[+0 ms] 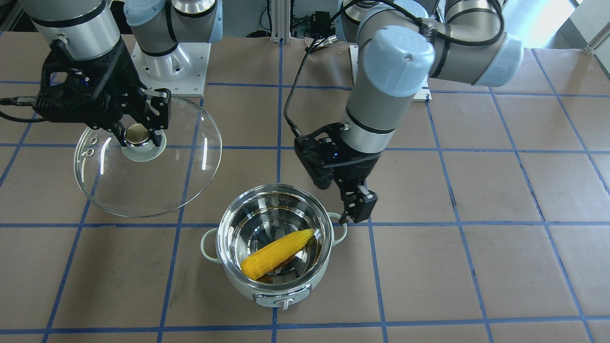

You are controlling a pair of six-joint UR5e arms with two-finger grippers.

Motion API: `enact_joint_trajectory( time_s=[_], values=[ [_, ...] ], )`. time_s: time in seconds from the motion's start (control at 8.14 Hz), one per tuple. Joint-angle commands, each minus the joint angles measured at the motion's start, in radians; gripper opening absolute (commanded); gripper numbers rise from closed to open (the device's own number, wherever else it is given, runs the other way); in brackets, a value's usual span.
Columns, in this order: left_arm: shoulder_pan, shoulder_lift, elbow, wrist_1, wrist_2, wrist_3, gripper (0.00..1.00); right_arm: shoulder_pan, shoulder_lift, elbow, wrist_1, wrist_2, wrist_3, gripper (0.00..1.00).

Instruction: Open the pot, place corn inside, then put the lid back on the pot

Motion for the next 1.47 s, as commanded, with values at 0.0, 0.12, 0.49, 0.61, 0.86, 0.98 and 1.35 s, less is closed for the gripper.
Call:
enact_joint_trajectory(
  time_s=[0.0, 0.12, 0.49, 0.61, 0.86, 0.98, 1.35],
  values=[
    [0.189, 0.090, 0.002, -0.187, -0.067, -0.121, 1.00, 0.100, 0.089, -0.049, -0.088, 0.001, 0.136, 0.28],
    [0.200, 0.116, 0.002, -0.235, -0.055, -0.197, 1.00, 0.133, 0.120, -0.051, -0.134, 0.003, 0.180, 0.28],
    [0.198, 0.205, 0.001, -0.316, 0.122, -0.585, 1.00, 0.232, 0.230, -0.066, -0.234, 0.003, 0.334, 0.28],
    [0.198, 0.234, 0.001, -0.356, 0.125, -0.775, 1.00, 0.252, 0.258, -0.075, -0.247, 0.001, 0.346, 0.28],
    [0.197, 0.286, -0.004, -0.380, 0.130, -0.863, 1.00, 0.294, 0.296, -0.078, -0.282, -0.001, 0.391, 0.28],
    [0.197, 0.292, -0.004, -0.387, 0.128, -0.863, 1.00, 0.297, 0.310, -0.078, -0.294, -0.001, 0.395, 0.28],
    [0.198, 0.277, -0.016, -0.384, 0.133, -0.863, 1.00, 0.305, 0.345, -0.077, -0.322, -0.008, 0.400, 0.28]
  ],
)
